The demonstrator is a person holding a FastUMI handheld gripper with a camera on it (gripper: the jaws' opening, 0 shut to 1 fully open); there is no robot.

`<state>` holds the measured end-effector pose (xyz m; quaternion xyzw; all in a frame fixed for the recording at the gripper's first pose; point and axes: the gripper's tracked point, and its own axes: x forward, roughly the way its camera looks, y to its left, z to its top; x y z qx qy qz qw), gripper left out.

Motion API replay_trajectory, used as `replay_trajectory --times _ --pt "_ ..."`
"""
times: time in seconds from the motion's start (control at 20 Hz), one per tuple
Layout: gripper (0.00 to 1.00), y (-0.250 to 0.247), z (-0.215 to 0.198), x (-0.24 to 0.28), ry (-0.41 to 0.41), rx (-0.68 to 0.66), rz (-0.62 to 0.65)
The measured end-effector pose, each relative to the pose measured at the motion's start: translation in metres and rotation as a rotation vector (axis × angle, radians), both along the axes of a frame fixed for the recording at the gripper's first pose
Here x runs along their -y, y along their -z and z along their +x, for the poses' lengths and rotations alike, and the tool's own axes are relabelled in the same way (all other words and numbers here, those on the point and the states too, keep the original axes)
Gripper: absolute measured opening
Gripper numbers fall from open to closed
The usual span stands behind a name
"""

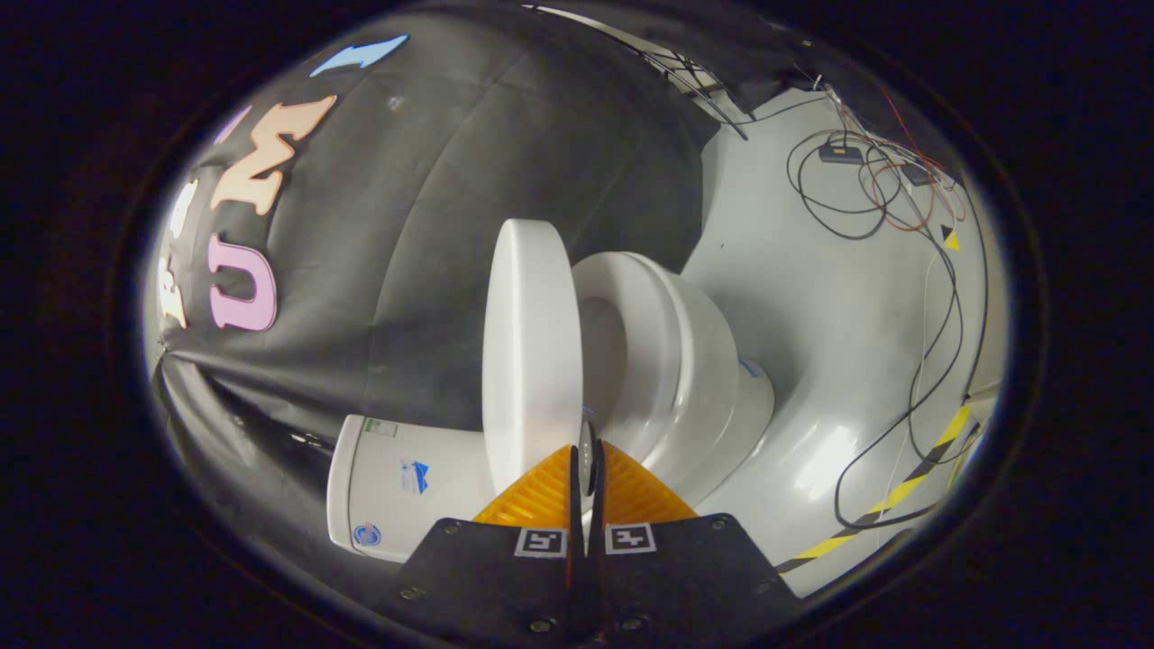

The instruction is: Open the toilet lid.

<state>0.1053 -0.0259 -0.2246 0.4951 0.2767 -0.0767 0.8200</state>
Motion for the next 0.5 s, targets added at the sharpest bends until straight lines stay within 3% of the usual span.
replay_trajectory --times 0.25,0.5 --pt "0.01 -0.024 0.000 -0.012 -0.048 0.027 -0.141" --pt "0.01 -0.055 -0.003 -0.030 -0.109 0.091 -0.199"
